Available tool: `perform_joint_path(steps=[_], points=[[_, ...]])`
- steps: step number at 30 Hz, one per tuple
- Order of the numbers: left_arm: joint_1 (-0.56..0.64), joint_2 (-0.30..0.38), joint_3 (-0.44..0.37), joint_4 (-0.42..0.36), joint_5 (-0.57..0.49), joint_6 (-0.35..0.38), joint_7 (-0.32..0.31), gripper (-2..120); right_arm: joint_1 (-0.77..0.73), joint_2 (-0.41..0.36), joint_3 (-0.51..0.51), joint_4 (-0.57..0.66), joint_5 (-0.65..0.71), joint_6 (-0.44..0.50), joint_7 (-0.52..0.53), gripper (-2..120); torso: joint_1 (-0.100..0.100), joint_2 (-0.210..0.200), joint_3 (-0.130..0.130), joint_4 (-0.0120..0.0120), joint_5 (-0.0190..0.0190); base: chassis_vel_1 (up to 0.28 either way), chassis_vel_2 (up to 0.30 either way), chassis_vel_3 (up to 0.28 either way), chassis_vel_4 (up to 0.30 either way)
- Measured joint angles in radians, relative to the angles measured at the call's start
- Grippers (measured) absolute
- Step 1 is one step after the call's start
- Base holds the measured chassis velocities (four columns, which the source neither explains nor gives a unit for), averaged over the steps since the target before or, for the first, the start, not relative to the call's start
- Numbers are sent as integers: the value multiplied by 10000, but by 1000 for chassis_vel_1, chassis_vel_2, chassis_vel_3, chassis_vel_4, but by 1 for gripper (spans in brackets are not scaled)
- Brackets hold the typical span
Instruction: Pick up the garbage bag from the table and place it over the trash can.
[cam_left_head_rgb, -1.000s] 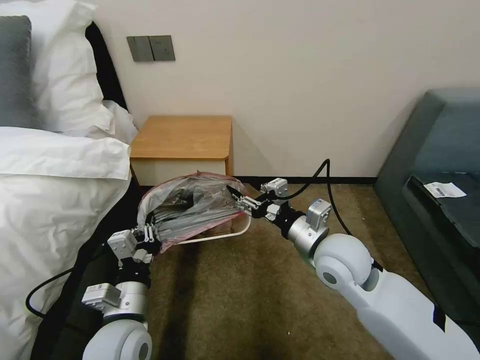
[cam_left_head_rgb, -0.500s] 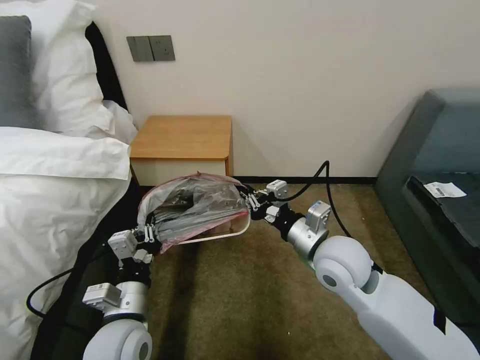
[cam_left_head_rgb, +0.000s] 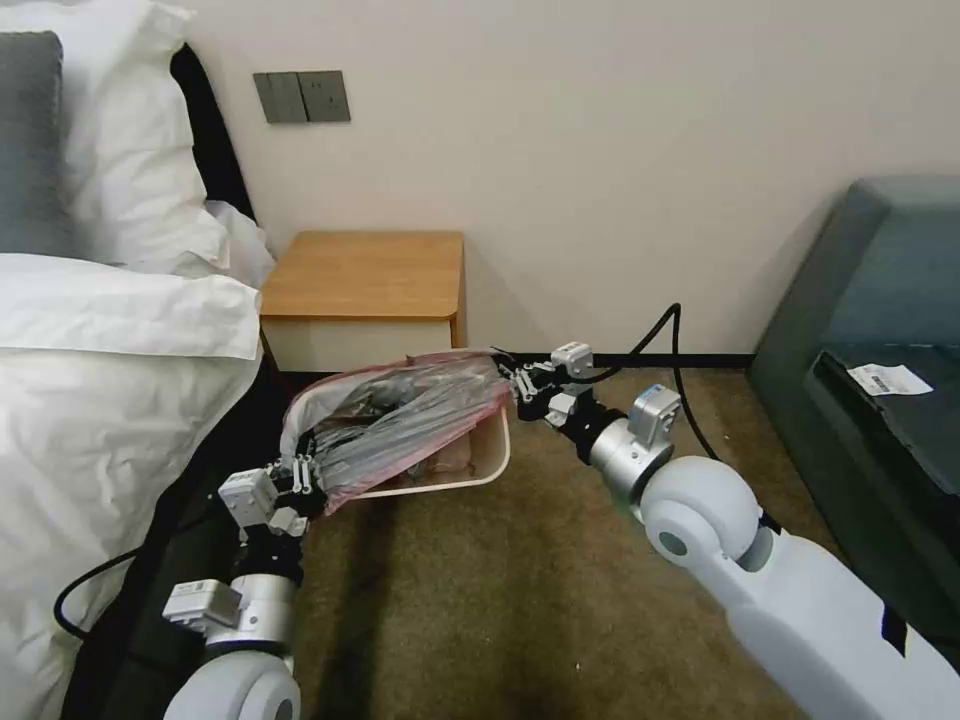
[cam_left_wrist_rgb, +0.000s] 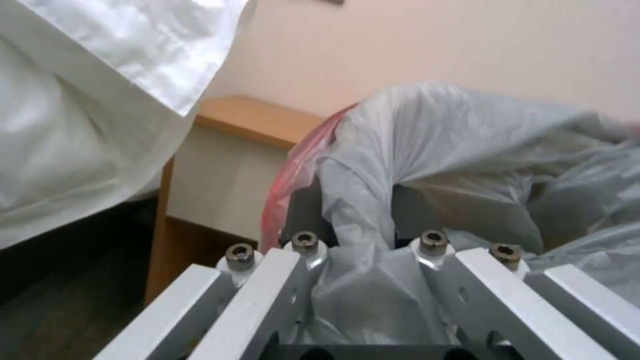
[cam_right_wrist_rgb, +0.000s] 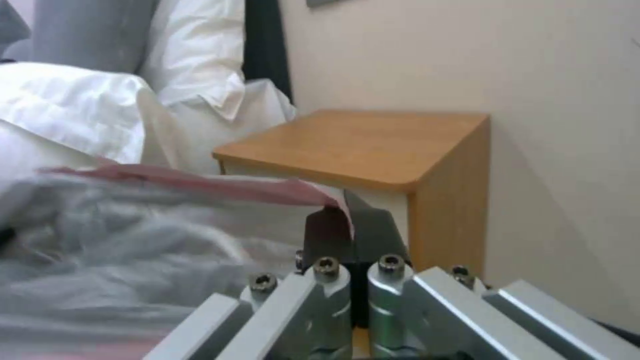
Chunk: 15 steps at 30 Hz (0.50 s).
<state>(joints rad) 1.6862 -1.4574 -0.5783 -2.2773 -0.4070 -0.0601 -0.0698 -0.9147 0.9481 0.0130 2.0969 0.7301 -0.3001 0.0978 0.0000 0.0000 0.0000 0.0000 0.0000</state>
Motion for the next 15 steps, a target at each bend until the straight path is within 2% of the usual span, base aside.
perform_joint_path(steps=[8,11,14,15], points=[[-104,50,-136,-449,-1020,66,13,11,-422,-249,298,58,45,53,-59,0,0,0,0,-1,0,0,0,0,0],[-99,29,-53,-719,-1852,198,12,11,-481,-279,378,77,348,18,4,0,0,0,0,0,1,0,0,0,0],[-66,-26,86,-1057,-3145,226,84,11,-569,-292,393,131,1320,-186,382,0,0,0,0,0,0,0,0,0,0],[-66,-26,86,-1057,-3145,226,84,11,-569,-292,393,131,1320,-186,382,0,0,0,0,0,0,0,0,0,0]])
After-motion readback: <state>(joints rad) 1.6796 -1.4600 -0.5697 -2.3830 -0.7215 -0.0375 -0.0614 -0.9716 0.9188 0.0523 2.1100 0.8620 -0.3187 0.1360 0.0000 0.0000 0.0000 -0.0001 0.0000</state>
